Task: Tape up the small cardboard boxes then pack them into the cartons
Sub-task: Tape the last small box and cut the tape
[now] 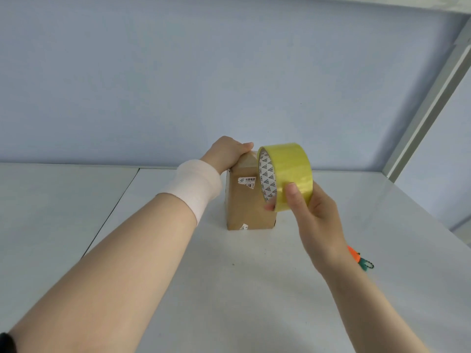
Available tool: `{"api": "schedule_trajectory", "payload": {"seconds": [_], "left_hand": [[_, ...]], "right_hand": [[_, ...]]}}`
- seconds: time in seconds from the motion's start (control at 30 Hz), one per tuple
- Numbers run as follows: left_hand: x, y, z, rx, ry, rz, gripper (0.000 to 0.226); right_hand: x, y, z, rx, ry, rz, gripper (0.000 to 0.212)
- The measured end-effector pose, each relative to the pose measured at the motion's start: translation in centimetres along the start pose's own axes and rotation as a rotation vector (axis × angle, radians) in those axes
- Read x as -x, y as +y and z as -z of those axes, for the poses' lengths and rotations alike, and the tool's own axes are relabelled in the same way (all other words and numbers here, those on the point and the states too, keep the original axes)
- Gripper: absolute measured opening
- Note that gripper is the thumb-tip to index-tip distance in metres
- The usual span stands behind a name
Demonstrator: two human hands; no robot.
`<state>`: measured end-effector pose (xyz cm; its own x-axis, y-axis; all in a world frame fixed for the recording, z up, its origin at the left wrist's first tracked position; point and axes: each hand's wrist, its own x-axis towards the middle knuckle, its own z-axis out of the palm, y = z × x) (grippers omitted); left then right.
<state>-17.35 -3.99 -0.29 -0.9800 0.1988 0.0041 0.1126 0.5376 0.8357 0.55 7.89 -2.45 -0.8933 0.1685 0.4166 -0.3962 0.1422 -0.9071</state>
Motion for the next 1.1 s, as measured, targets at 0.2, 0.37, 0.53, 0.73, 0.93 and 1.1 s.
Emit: {"api": "schedule_trajectory", "payload": {"seconds": [0.2,0.37,0.53,0.73,0.93,1.1], "left_hand": [[0.4,0.1,0.1,-0.032,-0.004,0.004,0.029],[1.6,0.1,0.0,0.097,-0.005,-0.099,0.032],[5.7,-2.8,0.3,0.211,-0.076,-0.452,0.031],[7.2,-2.9,0.0,0.246,0.018,-0.449,0.024],[7.5,-1.5,-0.3,0.395,-0.159,-0.024,0.042],[6.2,-3.3,-2.5,0.363,0.016,0.033,0.028]], "right_hand": [[2.5,1.2,-1.0,-0.039,0.16,-0.083,0.033],[1.9,2.4,-1.8,0.025,0.157,-0.162,0.019],[1.4,2.2,-1.6,0.017,0.186,-0.123,0.021],[0.0,-0.8,-0.3,-0.054,0.08,-0.076,0.022],[-2.4,-3.8,1.5,-0.179,-0.118,-0.072,0.021],[-3.7,-0.7,0.0,-0.038,0.0,-0.241,0.032]]}}
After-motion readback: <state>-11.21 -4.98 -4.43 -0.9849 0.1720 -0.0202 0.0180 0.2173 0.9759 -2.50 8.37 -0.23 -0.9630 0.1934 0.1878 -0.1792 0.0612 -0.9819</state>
